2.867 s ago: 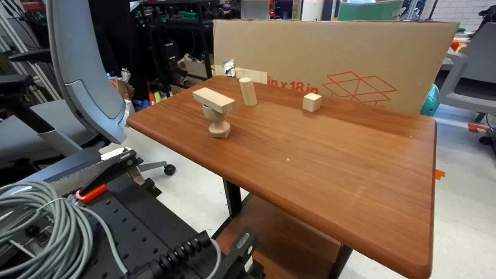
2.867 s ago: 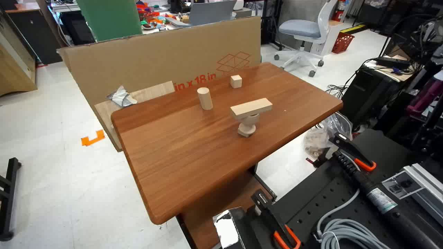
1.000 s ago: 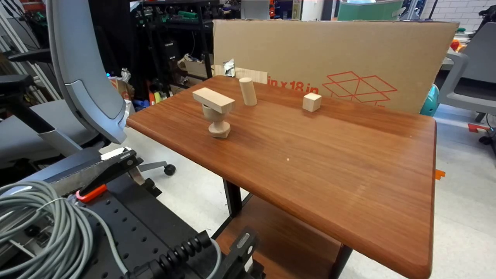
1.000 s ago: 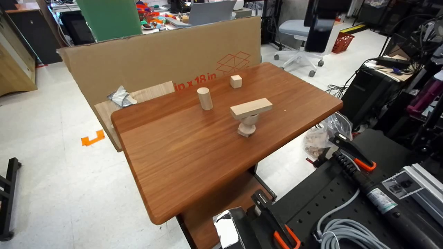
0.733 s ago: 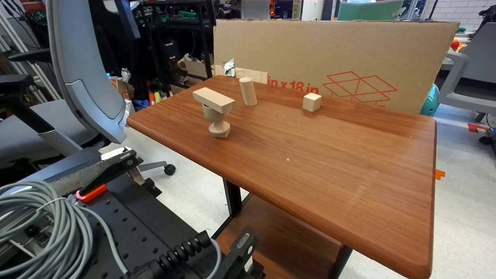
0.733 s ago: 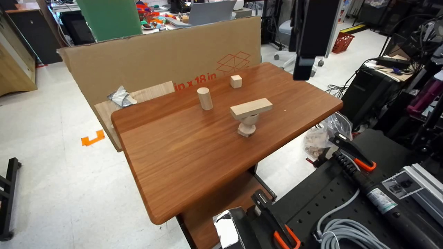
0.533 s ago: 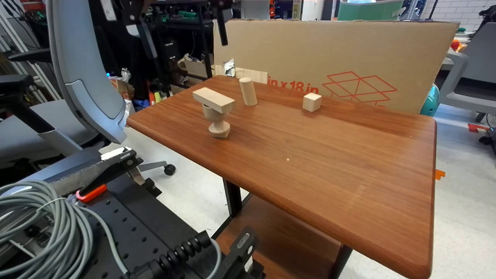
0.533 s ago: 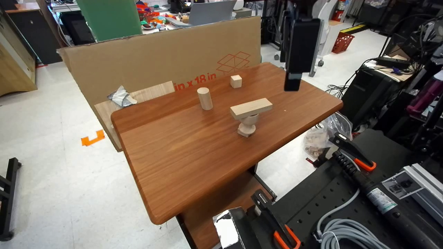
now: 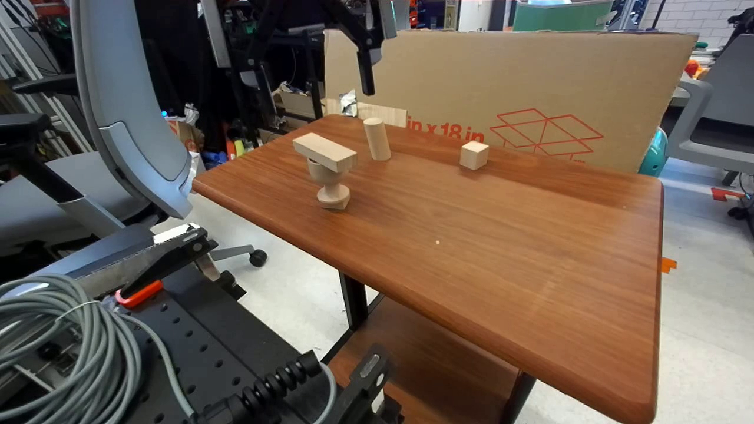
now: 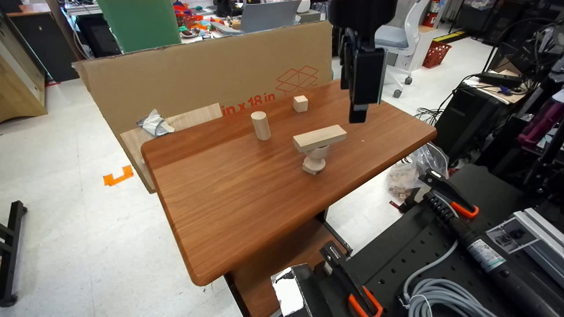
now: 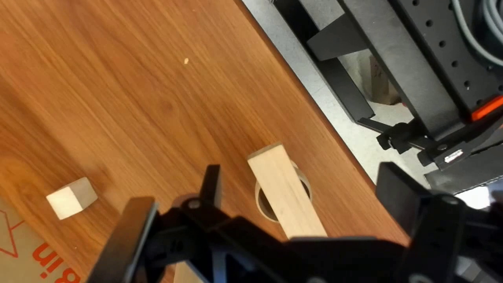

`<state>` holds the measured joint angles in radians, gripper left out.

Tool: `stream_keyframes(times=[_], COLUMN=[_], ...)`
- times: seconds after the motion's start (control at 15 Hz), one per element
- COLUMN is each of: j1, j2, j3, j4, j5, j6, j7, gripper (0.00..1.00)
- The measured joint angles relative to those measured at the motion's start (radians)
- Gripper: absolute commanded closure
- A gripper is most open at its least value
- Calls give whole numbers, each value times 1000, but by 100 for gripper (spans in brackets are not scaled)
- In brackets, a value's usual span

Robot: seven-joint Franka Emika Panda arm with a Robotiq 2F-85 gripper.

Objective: Take the block on the cap and put it on the square object

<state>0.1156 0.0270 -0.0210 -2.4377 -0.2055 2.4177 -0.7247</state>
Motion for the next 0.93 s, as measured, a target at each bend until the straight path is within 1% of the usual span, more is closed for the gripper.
stream_keyframes(times=[0.6,0.93], j1=[-4,-4], j2=[71,117], j3=[31,35], j4=[22,46], j5=[-14,-50], j6=[4,4], j7=[-177,-223], gripper=[0,0])
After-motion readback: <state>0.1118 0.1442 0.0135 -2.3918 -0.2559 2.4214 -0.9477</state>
